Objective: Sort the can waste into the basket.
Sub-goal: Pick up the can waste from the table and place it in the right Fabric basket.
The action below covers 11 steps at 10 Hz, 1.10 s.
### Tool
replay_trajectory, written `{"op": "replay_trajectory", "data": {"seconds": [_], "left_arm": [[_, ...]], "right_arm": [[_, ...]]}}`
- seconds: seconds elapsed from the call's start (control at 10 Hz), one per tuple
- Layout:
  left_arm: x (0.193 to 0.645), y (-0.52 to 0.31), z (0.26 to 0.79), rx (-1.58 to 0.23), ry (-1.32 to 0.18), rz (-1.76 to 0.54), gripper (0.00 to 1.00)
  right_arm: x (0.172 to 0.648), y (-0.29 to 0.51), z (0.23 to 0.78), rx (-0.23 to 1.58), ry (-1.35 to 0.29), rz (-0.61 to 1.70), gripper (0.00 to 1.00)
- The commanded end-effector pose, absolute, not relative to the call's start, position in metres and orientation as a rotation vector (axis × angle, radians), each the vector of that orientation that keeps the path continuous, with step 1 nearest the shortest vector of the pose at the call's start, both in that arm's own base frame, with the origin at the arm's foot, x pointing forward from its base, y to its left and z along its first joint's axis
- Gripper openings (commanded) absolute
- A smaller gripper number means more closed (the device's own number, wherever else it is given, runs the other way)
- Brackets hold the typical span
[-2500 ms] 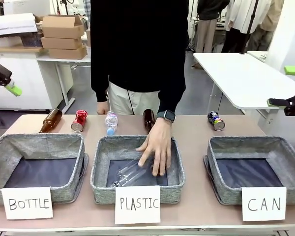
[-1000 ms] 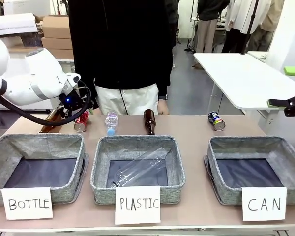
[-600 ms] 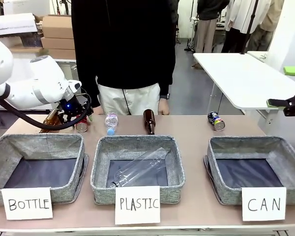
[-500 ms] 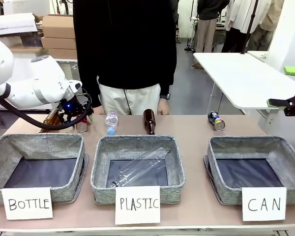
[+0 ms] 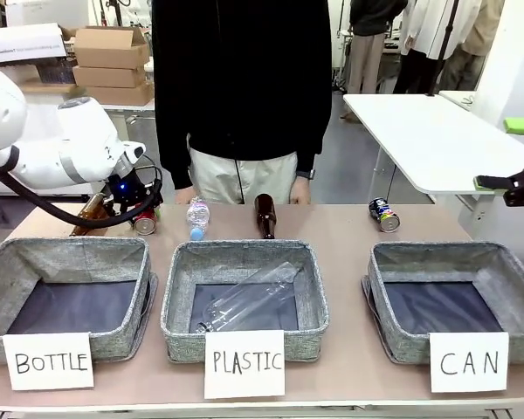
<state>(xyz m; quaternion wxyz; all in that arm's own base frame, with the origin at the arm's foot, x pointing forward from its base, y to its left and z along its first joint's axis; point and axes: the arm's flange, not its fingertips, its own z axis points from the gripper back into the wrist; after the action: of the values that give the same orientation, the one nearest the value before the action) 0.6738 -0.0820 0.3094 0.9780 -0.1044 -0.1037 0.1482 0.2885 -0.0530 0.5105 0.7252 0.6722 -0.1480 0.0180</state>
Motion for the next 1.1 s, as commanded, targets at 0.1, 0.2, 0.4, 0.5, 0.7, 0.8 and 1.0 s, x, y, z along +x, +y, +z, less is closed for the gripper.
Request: {"op": "replay_trajectory", "data": {"seconds": [0.1, 0.2, 0.4, 0.5, 0.7, 0.8, 1.0], "left_arm": [[0.674, -0.087, 0.313, -0.163, -0.213, 0.317, 0.0], [0.674, -0.088, 0.312, -0.164, -0.209, 0.313, 0.0], [0.673, -0.086, 0.311, -0.17, -0.206, 0.307, 0.0], [0.672, -0.085, 0.312, -0.175, -0.206, 0.319, 0.0], [0.671, -0.083, 0.316, -0.177, -0.213, 0.33, 0.0], [0.668, -0.08, 0.324, -0.18, -0.219, 0.337, 0.0], [0.643, -0.062, 0.379, -0.128, -0.242, 0.285, 0.0]], "right_arm": [[0.292, -0.053, 0.514, 1.497, -0.355, 0.06, 1.0], [0.292, -0.053, 0.514, 1.497, -0.355, 0.06, 1.0], [0.292, -0.053, 0.514, 1.497, -0.355, 0.06, 1.0], [0.292, -0.053, 0.514, 1.497, -0.355, 0.06, 1.0], [0.292, -0.053, 0.514, 1.497, -0.355, 0.06, 1.0], [0.292, -0.053, 0.514, 1.497, -0.355, 0.06, 1.0], [0.292, -0.053, 0.514, 1.497, -0.355, 0.06, 1.0]]}}
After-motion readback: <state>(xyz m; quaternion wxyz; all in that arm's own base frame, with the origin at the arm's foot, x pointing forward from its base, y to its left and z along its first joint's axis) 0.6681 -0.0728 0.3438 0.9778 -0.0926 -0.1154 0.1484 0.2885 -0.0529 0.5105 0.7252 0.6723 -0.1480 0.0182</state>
